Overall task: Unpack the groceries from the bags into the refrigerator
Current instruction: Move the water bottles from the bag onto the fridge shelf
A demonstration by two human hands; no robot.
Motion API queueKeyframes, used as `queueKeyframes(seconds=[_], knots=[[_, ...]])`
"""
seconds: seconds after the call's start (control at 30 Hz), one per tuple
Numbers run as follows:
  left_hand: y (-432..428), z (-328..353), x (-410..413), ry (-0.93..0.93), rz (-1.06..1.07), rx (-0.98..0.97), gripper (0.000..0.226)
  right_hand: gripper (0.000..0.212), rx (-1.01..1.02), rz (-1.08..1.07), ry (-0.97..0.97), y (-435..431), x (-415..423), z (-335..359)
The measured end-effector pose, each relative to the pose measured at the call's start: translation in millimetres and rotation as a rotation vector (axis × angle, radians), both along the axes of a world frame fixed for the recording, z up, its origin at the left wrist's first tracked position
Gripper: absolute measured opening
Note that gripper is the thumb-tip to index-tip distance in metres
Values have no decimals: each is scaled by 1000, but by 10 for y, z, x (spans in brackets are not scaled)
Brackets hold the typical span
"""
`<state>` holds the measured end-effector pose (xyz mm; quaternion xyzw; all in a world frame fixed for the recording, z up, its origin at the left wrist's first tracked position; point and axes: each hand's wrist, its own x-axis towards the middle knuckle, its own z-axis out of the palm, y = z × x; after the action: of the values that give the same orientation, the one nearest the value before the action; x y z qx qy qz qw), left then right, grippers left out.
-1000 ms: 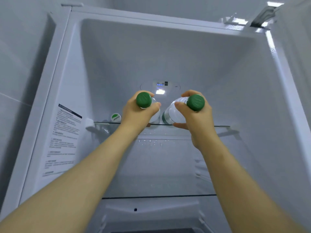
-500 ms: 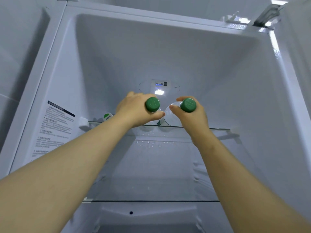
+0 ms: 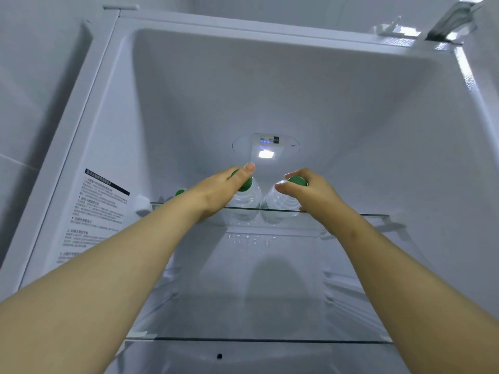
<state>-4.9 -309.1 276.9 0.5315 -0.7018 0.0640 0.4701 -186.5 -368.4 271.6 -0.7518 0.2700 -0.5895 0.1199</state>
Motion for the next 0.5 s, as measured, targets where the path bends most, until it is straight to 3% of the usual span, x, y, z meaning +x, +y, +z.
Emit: queueKeyframes(seconds=[0.17, 0.5], knots=[[-111, 37, -89, -86, 146, 11, 62, 18, -14, -113, 142, -34, 25, 58], [-320, 128, -108, -238, 310, 55, 38, 34, 1, -236, 355, -164, 167, 176]])
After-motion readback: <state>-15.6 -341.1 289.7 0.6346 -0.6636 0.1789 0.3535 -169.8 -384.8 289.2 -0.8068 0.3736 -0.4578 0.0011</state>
